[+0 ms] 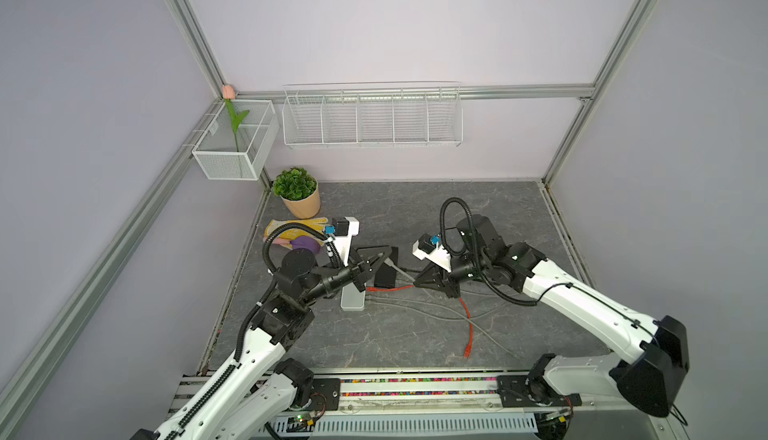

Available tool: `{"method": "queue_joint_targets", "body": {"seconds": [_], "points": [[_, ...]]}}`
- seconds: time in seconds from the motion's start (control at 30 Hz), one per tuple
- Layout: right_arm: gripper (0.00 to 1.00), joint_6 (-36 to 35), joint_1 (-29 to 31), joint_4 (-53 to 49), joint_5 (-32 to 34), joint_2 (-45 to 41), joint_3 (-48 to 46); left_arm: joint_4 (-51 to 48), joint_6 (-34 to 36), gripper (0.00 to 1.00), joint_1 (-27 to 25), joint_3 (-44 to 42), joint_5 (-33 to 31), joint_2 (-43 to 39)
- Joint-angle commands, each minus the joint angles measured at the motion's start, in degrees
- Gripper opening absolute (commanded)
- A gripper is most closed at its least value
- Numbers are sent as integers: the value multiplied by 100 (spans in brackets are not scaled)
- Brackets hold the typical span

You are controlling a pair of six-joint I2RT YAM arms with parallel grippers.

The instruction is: Insert the plug into the switch port

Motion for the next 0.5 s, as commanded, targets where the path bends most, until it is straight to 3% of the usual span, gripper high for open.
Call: {"method": "queue_joint_targets", "body": {"seconds": [0.0,0.17,0.27,0.47], "points": [[16,59,53,35,77,74,252,-147,70,0,-19,13,25,-63],[37,170,203,234,497,-79,301,-387,0,0,-17,72,-289,-261],[38,224,511,560,1546,-331,219,-592,1,0,-17,115,-608,-205],[39,62,1185,915,3017,-508,253,-471,-214,0,-18,43,-938,-125]]}}
